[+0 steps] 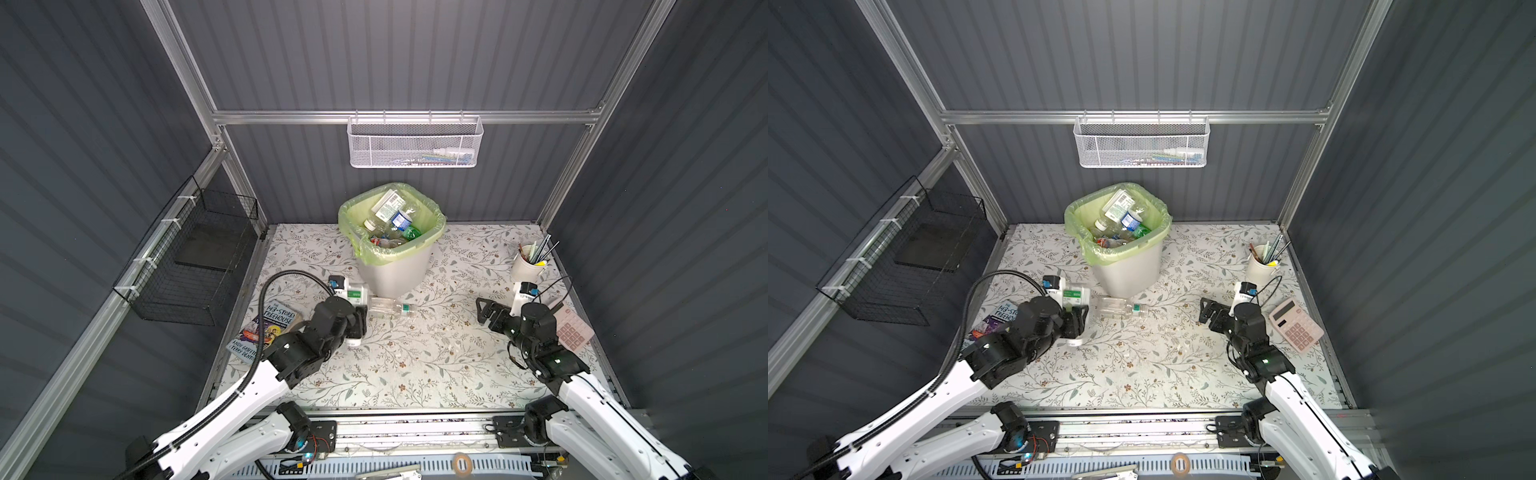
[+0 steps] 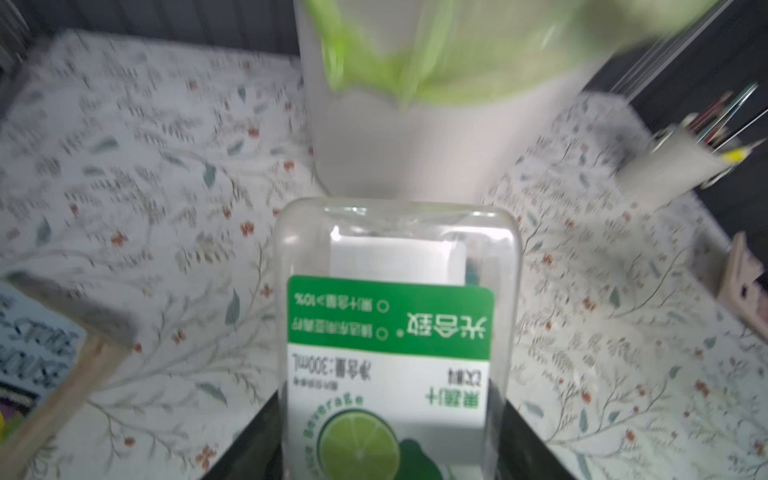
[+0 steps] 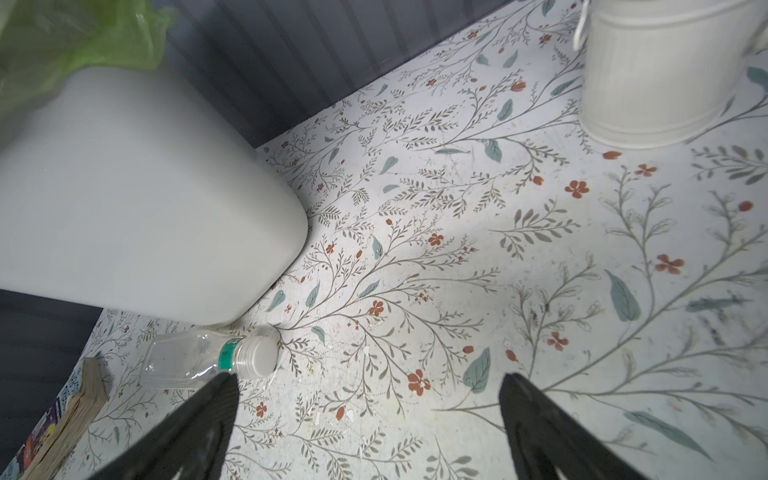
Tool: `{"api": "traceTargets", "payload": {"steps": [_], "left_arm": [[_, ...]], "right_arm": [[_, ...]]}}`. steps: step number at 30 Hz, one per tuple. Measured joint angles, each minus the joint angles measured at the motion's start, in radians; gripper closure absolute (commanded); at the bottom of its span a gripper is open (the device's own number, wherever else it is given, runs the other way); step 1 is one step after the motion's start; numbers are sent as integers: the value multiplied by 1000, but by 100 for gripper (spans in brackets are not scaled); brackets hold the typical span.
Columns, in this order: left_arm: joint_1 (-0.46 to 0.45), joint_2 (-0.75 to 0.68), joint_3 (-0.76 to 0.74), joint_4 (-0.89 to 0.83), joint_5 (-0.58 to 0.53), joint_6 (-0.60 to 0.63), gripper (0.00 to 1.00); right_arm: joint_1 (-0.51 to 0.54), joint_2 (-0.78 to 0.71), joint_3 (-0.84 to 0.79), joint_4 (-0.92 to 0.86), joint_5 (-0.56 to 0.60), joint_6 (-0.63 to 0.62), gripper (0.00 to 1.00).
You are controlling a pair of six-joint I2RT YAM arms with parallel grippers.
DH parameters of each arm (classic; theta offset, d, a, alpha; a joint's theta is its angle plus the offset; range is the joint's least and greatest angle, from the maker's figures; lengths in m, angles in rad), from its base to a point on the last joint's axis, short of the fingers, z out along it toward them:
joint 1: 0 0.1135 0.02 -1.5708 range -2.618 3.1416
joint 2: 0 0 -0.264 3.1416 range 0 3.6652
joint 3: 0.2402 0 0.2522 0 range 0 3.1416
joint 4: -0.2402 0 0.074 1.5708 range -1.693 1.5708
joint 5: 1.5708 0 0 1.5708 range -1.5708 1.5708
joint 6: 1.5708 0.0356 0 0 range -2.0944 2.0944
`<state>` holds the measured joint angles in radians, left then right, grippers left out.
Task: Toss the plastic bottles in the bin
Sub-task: 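Lift the second lime bottle with the left gripper and release it into the bin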
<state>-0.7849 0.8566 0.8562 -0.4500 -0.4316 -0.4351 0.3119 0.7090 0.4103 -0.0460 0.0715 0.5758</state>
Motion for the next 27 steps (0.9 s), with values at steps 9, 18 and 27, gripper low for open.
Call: {"api": "traceTargets", "payload": {"steps": [9, 18, 27], "left_arm": [[3, 212, 405, 288, -62, 327, 44], [159, 808, 1008, 116, 147, 267, 4], [157, 622, 857, 87, 190, 229, 0]], "right_arm": [[-7, -110, -18, -38, 45, 0, 1], [-13, -54, -1, -82, -4, -26, 1], [-24, -76, 9, -104, -22, -37, 1]]}}
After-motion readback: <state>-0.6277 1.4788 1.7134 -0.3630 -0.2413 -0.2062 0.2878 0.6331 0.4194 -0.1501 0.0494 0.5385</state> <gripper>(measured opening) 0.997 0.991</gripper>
